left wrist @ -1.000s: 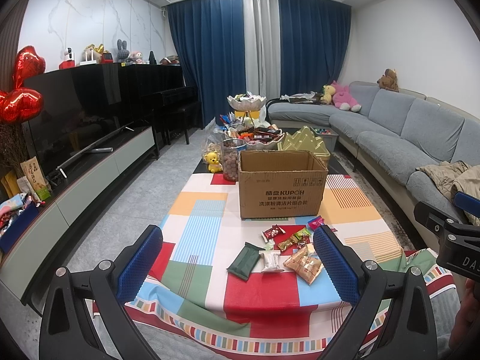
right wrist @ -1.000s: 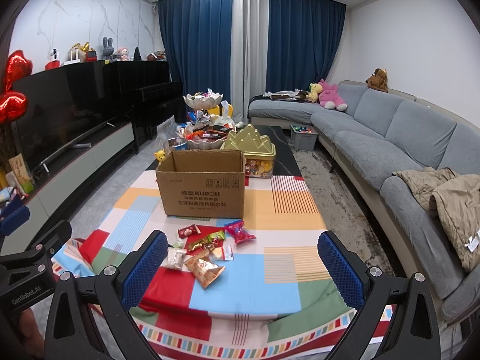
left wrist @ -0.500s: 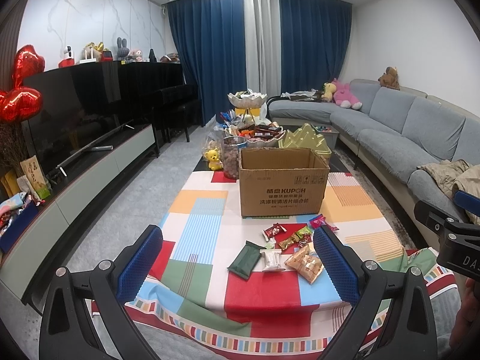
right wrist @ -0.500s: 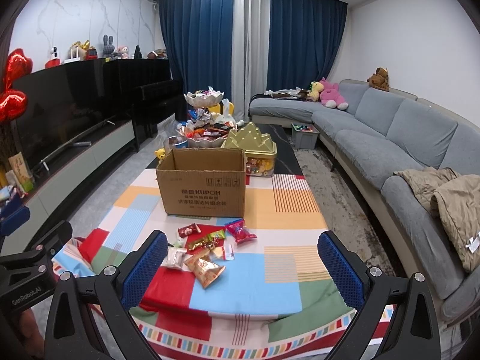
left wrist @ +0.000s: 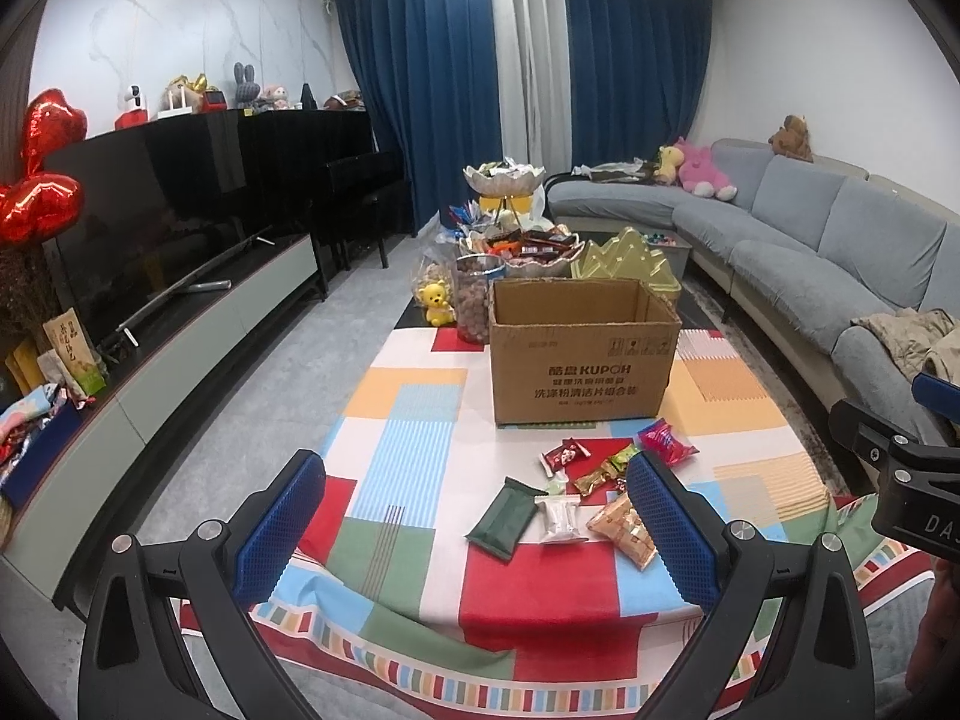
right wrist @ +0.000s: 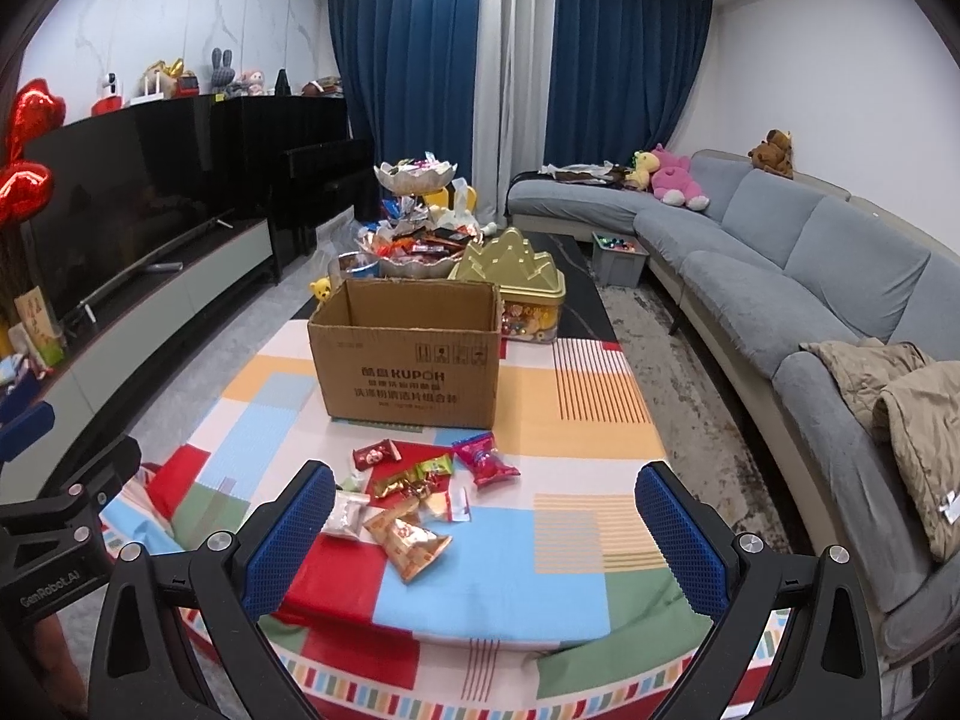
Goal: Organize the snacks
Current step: 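Move both tools down toward the scattered snack packets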
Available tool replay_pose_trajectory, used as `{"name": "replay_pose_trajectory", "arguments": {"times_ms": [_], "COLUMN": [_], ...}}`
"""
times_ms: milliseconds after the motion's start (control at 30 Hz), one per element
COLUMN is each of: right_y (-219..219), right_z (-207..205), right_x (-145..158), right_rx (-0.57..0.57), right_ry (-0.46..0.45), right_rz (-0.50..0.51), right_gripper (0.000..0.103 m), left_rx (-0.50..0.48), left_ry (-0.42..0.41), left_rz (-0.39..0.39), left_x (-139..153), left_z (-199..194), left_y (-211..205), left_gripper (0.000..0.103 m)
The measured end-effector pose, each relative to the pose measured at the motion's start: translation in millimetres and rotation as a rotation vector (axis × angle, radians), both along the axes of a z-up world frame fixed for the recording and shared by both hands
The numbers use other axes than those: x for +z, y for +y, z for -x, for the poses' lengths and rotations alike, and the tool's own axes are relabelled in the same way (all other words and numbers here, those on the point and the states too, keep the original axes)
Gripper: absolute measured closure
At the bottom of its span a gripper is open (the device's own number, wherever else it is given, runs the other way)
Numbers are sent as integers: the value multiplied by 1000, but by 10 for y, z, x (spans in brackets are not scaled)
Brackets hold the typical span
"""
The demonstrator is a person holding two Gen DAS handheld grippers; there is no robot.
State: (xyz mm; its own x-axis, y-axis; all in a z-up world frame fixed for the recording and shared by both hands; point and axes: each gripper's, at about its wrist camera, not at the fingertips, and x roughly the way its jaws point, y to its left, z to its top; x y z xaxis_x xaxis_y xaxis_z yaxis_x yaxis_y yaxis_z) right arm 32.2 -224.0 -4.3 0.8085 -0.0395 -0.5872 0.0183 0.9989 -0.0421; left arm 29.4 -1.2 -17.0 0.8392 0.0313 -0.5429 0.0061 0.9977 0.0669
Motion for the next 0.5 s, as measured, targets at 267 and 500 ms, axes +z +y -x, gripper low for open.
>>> {"name": "replay_pose_trajectory", "arguments": {"times_ms": [267,500], "right_y": [89,154], "right_z": [-213,-425], "right_x": [-128,-269], "right_rx": [30,61], "right_ry": [34,83], "right_rz": [25,41], "right_gripper": [1,1], "left_rx": [9,8], "left_ry": [50,96], "left_rz": [-7,-17], "left_x": [-62,-138], "left_z": [-181,-379], "left_y": [19,33], "left_gripper": [1,1]}}
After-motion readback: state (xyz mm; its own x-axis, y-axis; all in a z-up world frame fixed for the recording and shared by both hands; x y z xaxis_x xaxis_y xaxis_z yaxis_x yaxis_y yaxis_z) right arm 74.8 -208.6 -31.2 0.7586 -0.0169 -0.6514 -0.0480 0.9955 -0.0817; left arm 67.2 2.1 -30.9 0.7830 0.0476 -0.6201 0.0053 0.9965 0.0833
